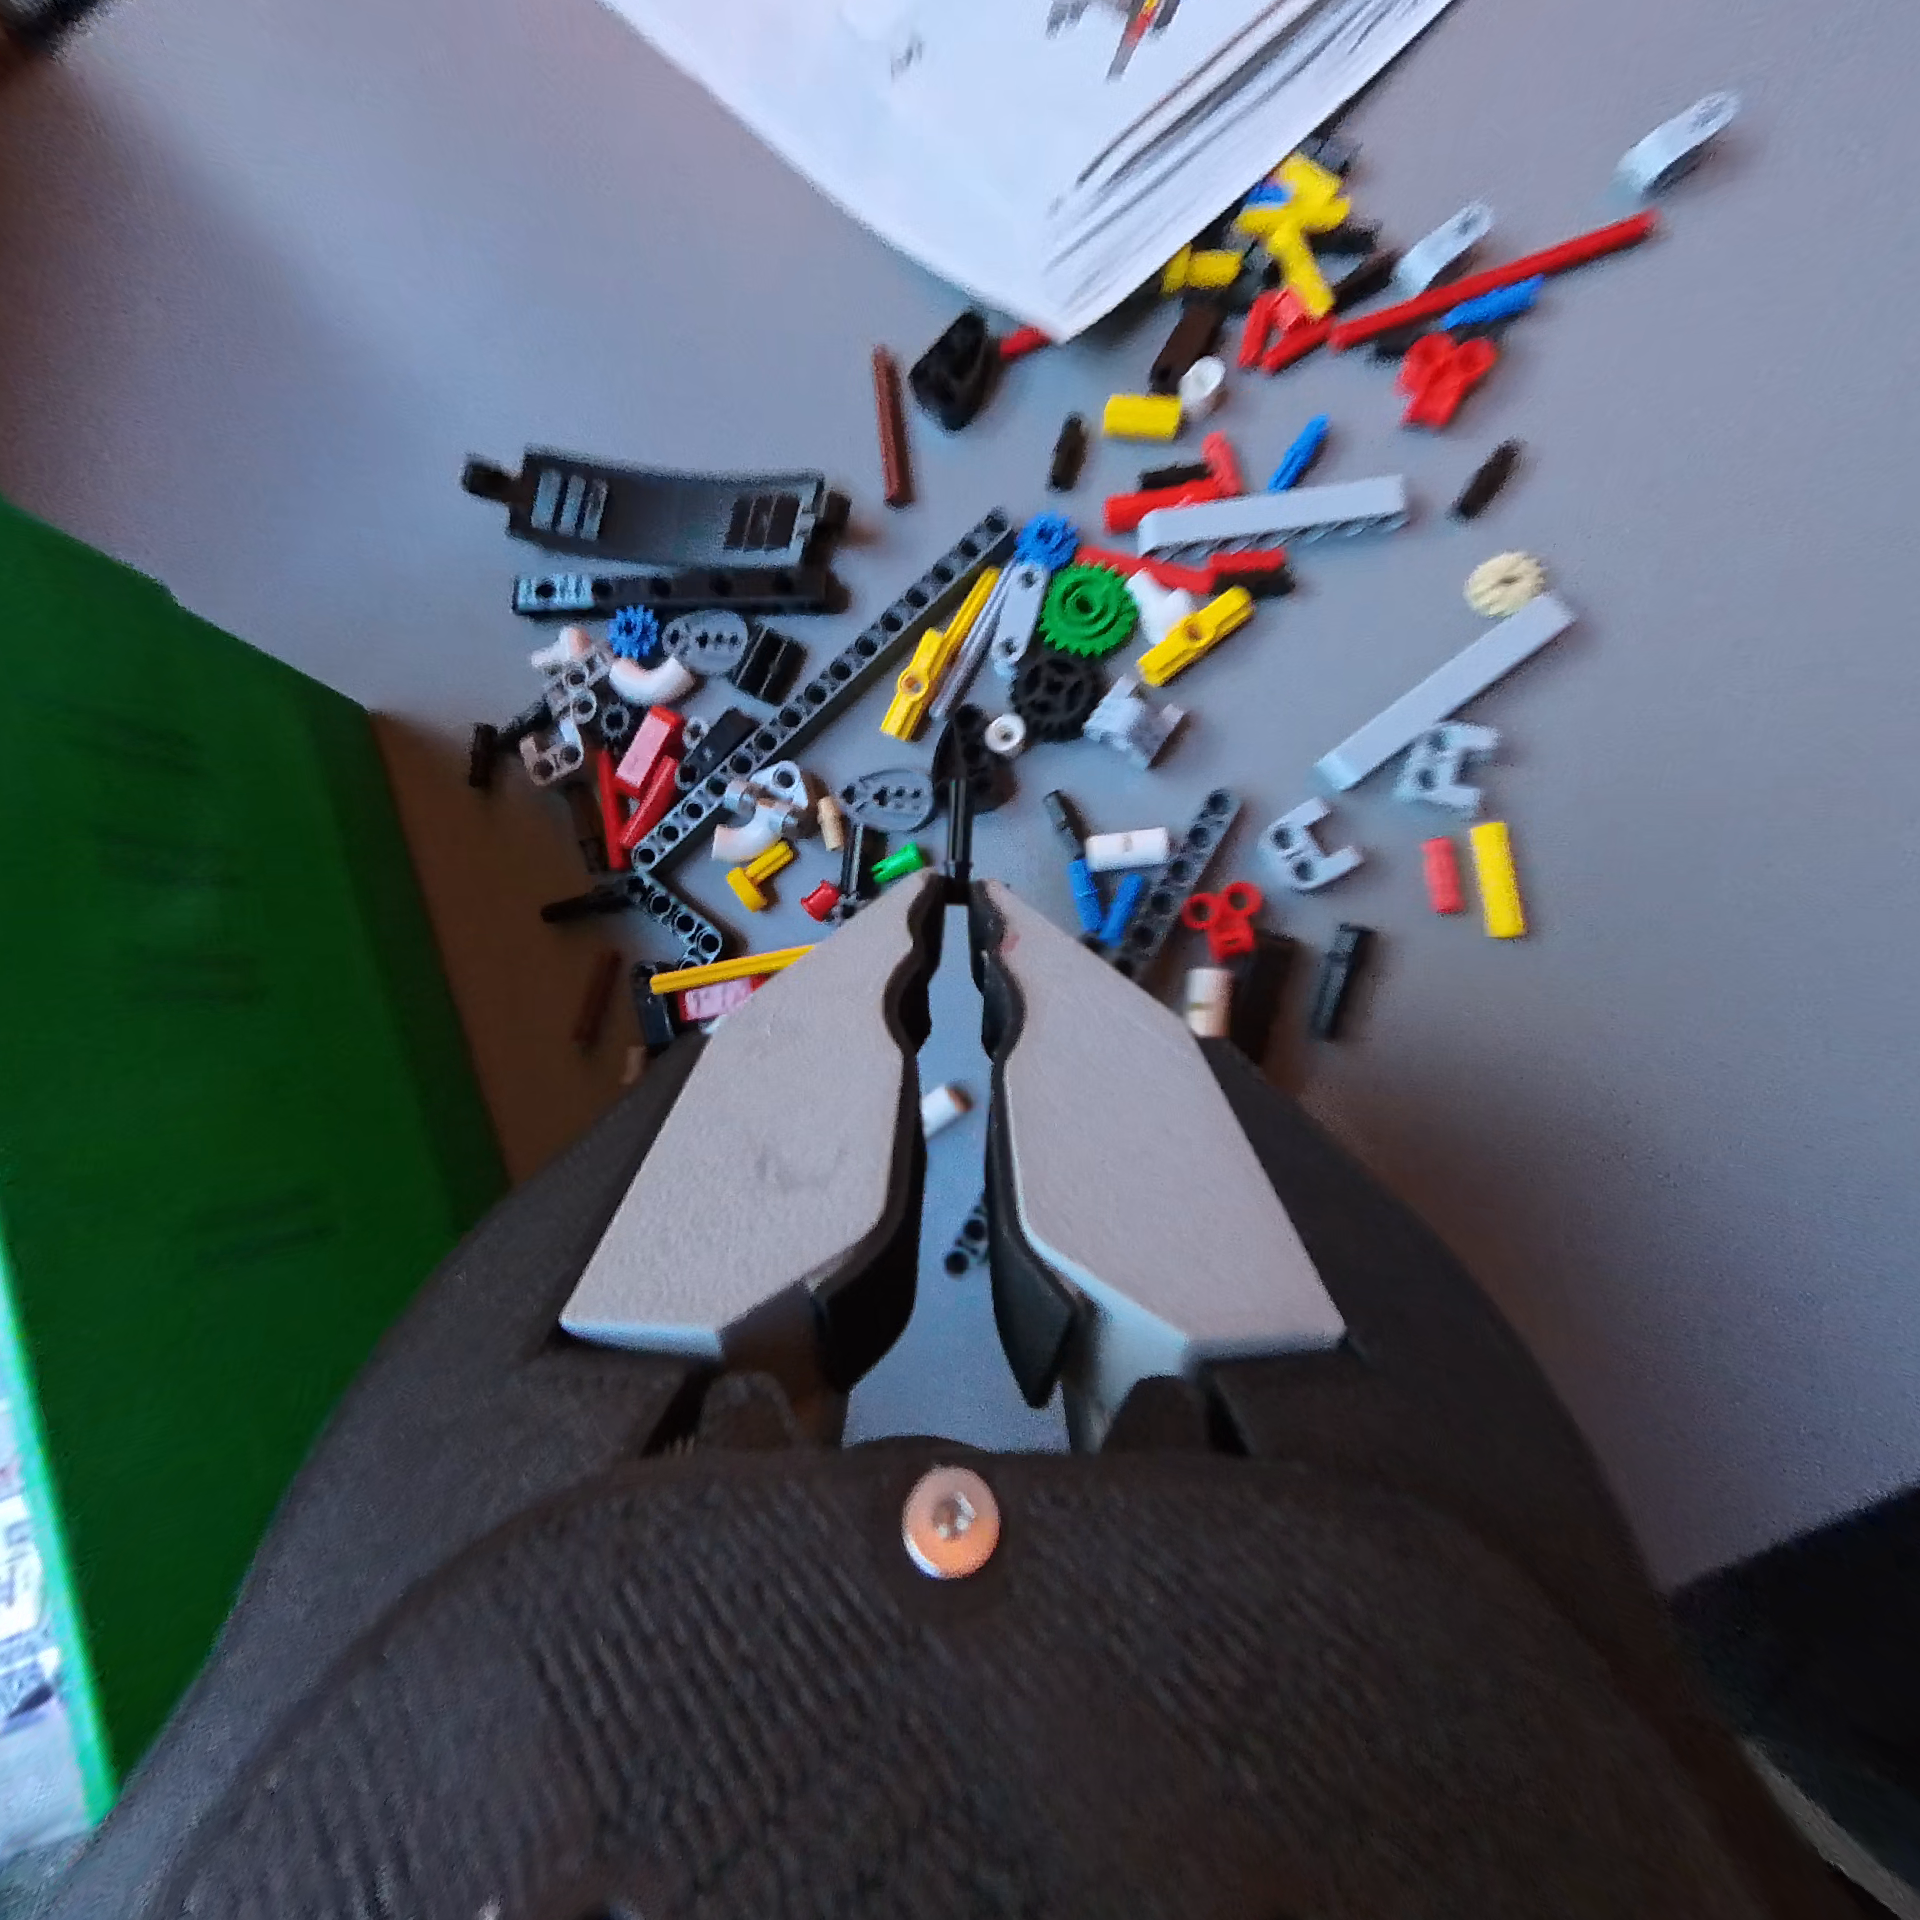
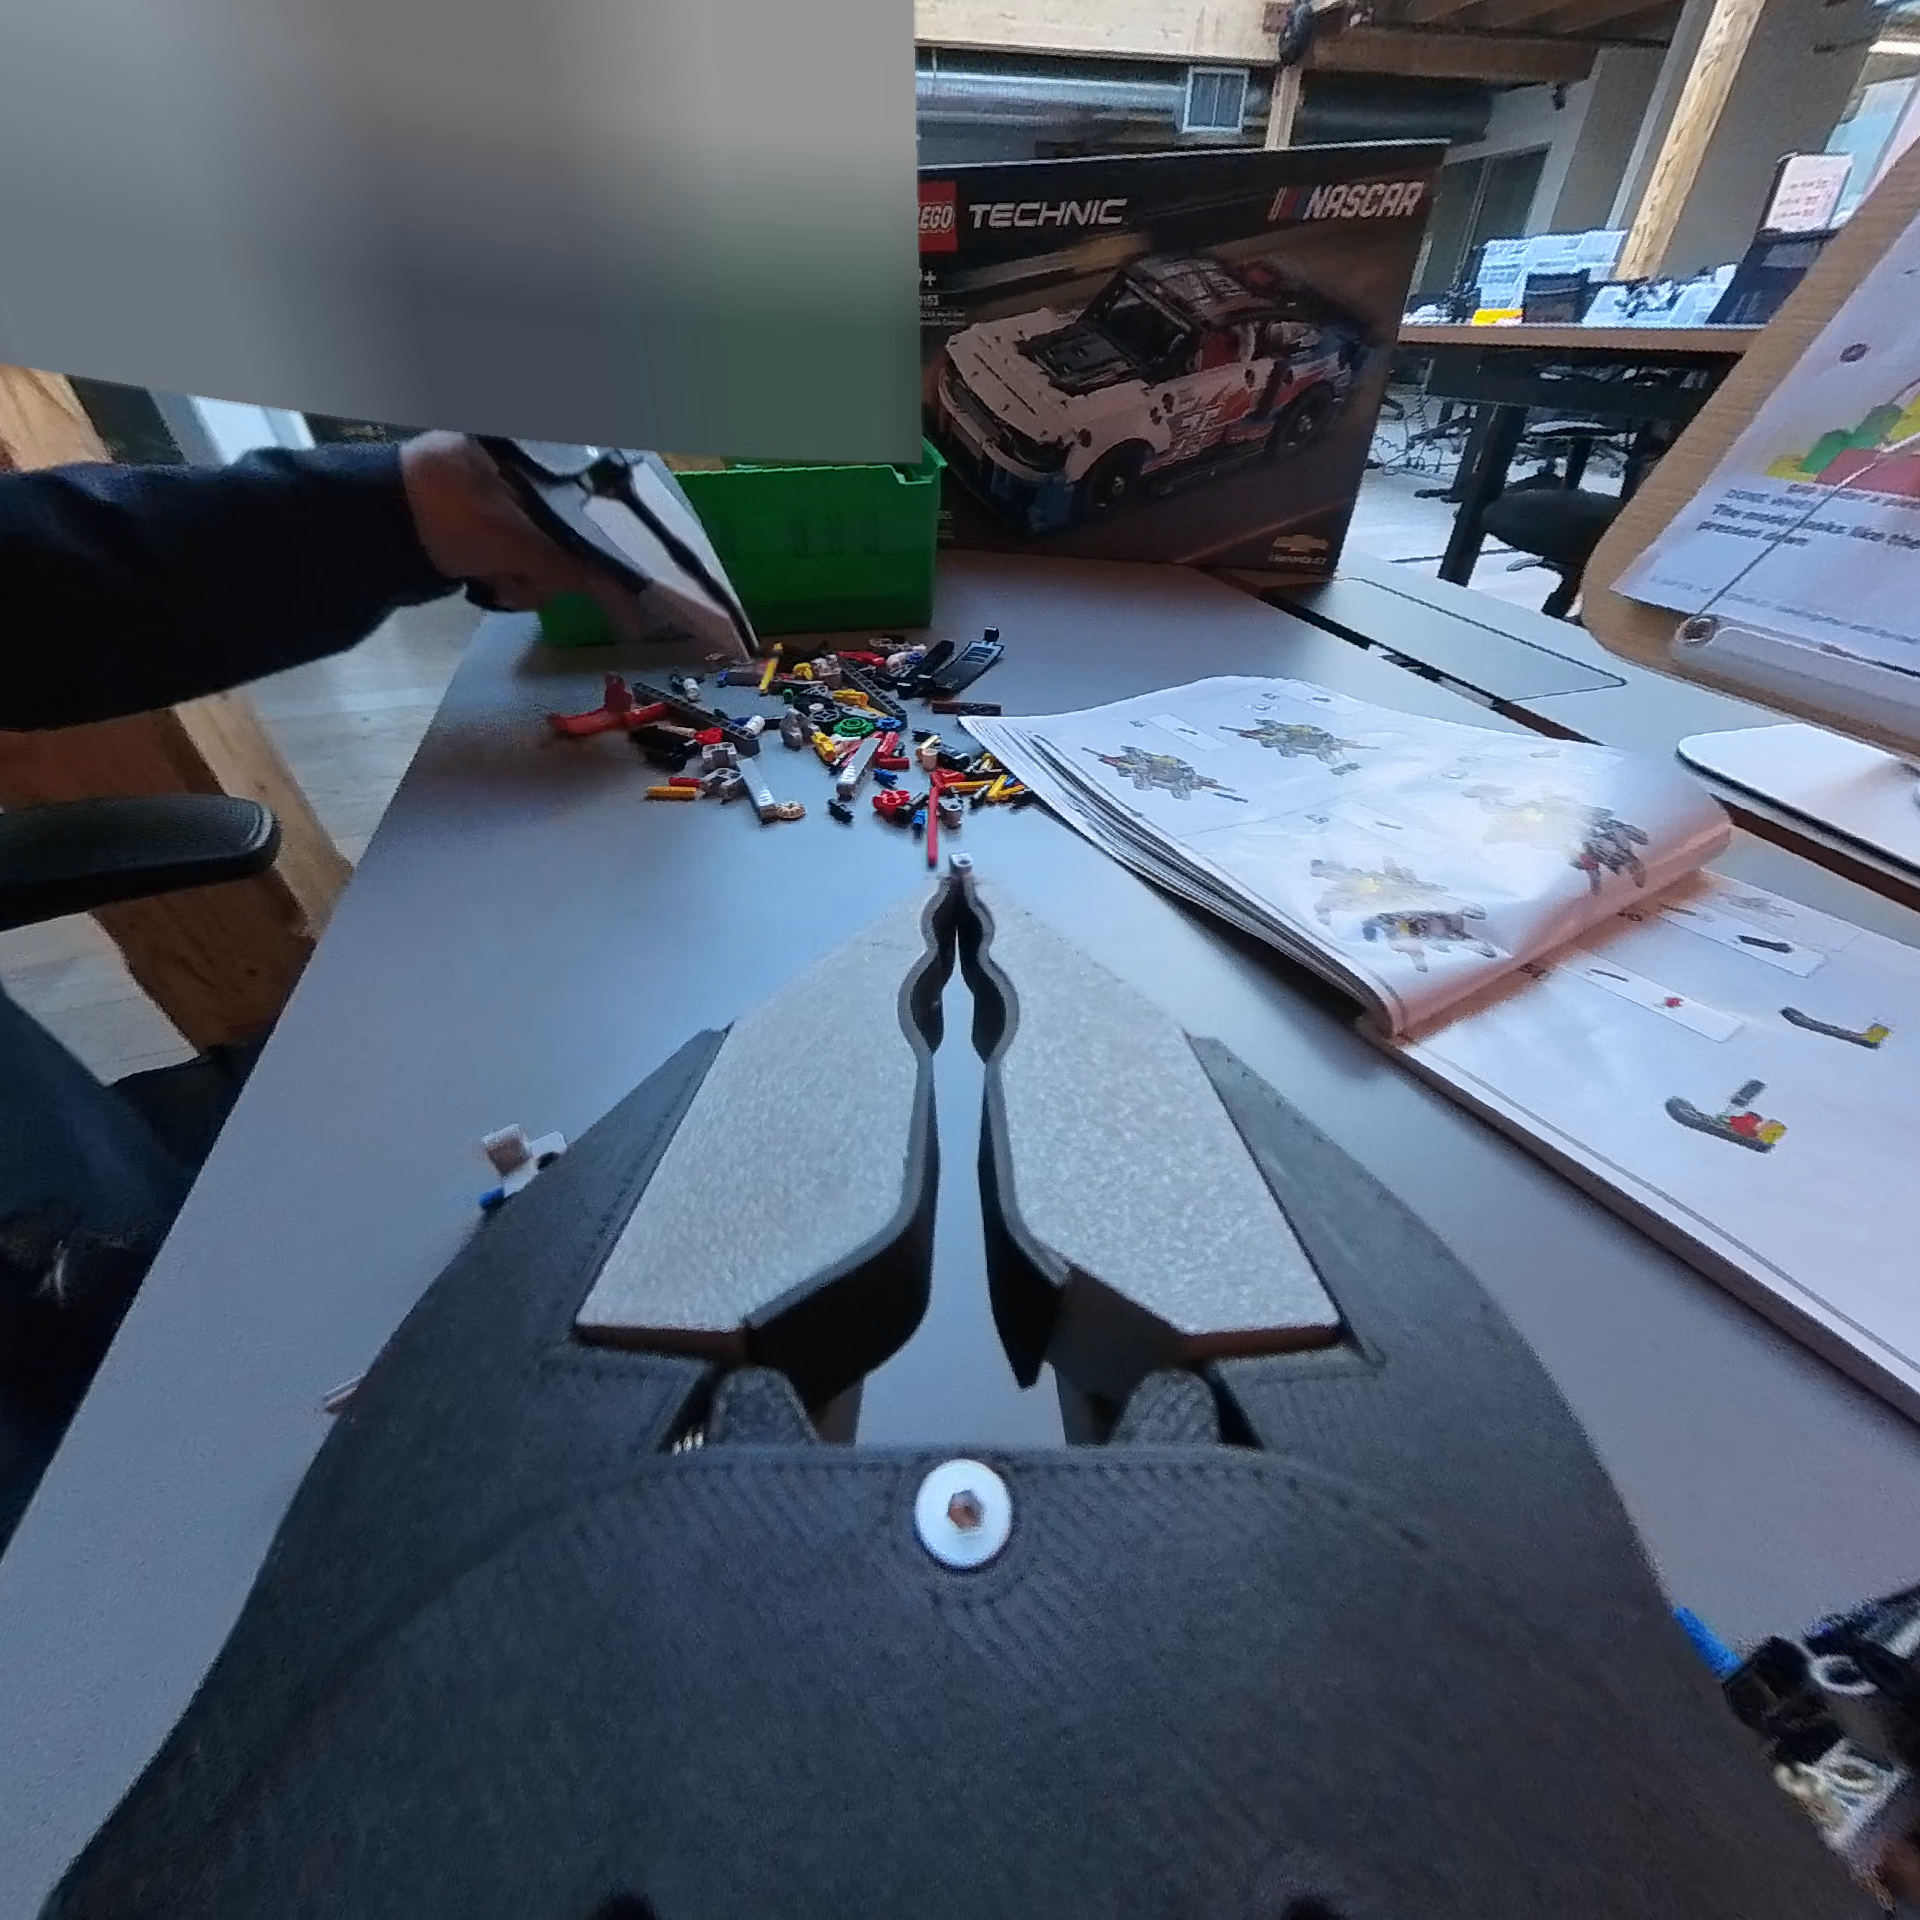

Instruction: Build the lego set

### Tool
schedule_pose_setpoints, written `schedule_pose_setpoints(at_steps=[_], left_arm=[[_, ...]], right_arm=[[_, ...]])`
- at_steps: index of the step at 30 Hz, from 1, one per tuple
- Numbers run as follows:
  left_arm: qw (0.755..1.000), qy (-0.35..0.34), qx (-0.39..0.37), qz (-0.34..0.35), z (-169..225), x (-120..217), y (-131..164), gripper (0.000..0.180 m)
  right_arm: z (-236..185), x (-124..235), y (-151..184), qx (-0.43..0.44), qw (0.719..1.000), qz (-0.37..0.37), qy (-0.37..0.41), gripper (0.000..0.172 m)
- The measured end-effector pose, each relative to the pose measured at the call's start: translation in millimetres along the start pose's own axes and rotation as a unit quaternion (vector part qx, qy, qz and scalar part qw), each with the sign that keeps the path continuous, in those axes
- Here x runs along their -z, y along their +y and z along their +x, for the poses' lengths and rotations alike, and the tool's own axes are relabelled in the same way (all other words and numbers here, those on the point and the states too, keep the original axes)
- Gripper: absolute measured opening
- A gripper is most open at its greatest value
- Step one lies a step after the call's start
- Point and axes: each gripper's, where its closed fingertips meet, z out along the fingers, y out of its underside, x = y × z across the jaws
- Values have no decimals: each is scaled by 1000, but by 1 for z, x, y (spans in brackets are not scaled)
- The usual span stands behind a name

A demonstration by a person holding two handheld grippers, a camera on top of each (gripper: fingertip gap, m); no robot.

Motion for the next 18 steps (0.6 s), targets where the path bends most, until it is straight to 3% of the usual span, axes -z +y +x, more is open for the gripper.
schedule_pose_setpoints(at_steps=[4, 5, 6, 12, 18], left_arm=[[995, 36, -18, 94, 47, 22, -41, 2], [989, 69, -17, 127, 69, 25, -57, 2], [981, 103, -21, 162, 92, 27, -75, 2], [921, 228, -103, 298, 196, 16, -177, 1], [883, 277, -174, 336, 251, -16, -227, 2]], right_arm=[[-3, -5, 3, -15, 1000, -19, -6, 0], [-2, -6, 2, -18, 1000, -19, 2, 19], [-3, -6, 1, -19, 1000, -18, 2, 24], [-1, 0, -8, -34, 999, -4, -5, 20], [16, 17, -15, -47, 999, 6, 7, 9]])
